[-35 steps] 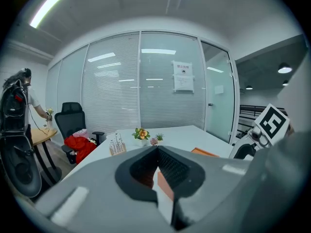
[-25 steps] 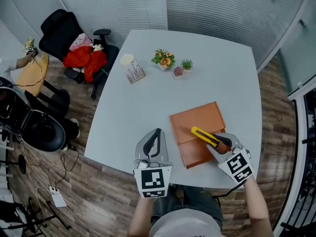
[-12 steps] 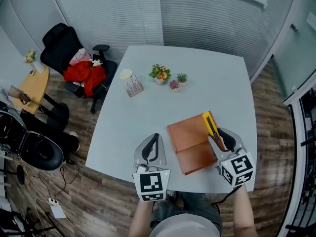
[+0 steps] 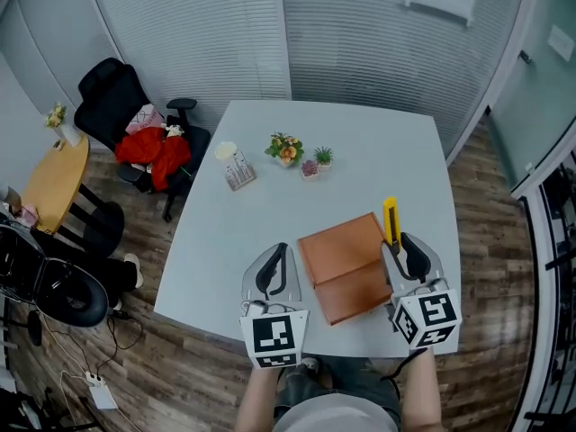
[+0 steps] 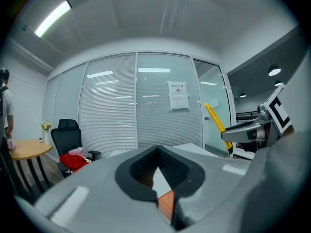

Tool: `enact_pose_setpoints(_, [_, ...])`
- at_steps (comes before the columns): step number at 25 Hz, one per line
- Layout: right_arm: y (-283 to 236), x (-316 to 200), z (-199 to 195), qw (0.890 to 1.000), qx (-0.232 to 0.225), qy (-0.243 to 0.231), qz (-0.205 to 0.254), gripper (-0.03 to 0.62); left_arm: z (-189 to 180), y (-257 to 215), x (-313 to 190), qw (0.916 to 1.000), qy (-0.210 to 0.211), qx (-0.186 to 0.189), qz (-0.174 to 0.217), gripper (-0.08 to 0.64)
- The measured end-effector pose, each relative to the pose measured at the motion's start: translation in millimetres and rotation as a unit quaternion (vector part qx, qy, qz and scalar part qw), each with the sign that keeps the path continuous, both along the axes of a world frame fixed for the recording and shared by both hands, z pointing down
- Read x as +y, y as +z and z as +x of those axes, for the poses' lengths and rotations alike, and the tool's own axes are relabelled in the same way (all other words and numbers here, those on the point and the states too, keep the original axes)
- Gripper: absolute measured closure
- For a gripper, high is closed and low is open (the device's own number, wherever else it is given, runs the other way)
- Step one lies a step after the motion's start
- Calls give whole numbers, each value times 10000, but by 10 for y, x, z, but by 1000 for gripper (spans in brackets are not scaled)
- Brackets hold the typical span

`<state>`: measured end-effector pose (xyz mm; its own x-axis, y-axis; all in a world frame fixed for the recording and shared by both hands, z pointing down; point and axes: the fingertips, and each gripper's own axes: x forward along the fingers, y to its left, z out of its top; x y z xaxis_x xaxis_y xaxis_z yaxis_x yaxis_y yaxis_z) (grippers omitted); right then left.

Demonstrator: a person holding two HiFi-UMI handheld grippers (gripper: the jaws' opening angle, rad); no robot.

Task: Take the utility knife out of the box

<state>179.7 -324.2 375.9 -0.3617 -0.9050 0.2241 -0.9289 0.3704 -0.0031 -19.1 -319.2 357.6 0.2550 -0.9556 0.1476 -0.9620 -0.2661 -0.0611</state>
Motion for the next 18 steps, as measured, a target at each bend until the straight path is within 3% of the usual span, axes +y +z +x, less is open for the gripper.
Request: enact_pose_setpoints(18, [-289,186,159,9974,-181,577,392,420,-55,-312,66,9991,-136,223,321,560])
